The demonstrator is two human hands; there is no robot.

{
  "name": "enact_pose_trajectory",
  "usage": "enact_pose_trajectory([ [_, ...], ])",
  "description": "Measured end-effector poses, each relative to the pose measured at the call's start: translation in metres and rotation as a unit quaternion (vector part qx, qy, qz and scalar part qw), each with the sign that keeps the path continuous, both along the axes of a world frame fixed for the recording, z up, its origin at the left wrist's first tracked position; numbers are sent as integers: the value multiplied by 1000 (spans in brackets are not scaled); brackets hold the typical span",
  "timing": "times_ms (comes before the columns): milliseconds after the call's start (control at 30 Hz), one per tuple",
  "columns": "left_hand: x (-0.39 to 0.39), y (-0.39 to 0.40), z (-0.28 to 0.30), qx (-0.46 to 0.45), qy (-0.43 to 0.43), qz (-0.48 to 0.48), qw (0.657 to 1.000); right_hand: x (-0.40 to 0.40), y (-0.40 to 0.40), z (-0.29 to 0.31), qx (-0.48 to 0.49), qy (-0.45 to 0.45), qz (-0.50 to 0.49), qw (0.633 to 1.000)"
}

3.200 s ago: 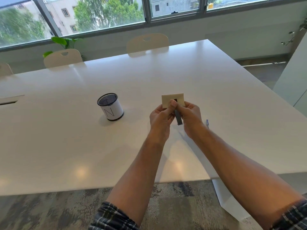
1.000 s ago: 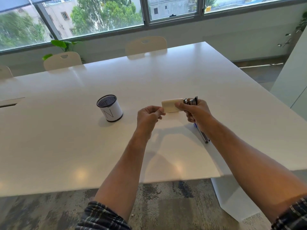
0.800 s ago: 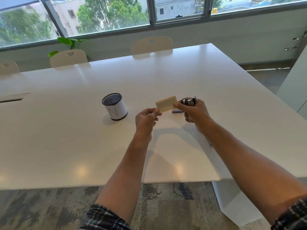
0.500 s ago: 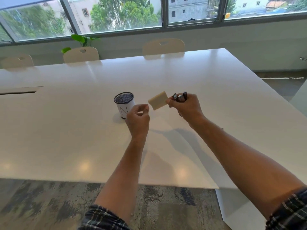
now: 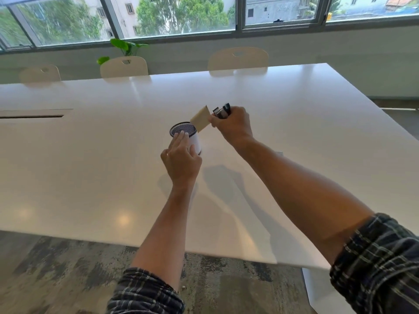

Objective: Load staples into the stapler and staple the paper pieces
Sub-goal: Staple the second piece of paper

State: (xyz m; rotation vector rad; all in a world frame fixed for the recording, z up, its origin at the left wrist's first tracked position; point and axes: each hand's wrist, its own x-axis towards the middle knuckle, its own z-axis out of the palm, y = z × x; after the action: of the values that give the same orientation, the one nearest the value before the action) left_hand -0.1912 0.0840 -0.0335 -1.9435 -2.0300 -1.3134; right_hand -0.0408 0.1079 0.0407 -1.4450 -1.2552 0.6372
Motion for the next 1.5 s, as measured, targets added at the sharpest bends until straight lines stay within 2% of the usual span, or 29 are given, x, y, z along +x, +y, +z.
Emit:
enact_pose_trajectory([
  [100, -1, 2, -1, 1, -7, 3, 1000, -11, 8, -3, 2, -30, 0, 1000],
  [333, 0, 5, -2, 16, -19, 8, 1000, -31, 22, -4, 12, -14, -15, 1000],
  [433, 1, 5, 0, 17, -18, 5, 1000, -39, 25, -5, 12, -35, -3, 999],
  [667, 5, 3, 4, 44, -40, -12, 998, -45, 27, -14, -47, -54, 18, 997],
  [900, 21, -4, 18, 106, -112, -29, 988, -34, 14, -11, -66, -42, 25, 997],
  [967, 28, -6, 23, 121, -167, -60, 977, -27, 4, -6, -80, -32, 29, 996],
  [1133, 57, -11, 32, 41, -298, -118, 946, -8, -15, -6, -138, 24, 49, 989],
  [1333, 81, -13, 25, -80, -337, -167, 923, 23, -43, -23, -130, 69, 38, 988],
  [1400, 87, -14, 21, -112, -328, -183, 920, 39, -53, -24, -135, 42, 18, 990],
  [1500, 96, -22, 19, -155, -323, -218, 908, 64, -67, -23, -140, -57, -11, 988],
])
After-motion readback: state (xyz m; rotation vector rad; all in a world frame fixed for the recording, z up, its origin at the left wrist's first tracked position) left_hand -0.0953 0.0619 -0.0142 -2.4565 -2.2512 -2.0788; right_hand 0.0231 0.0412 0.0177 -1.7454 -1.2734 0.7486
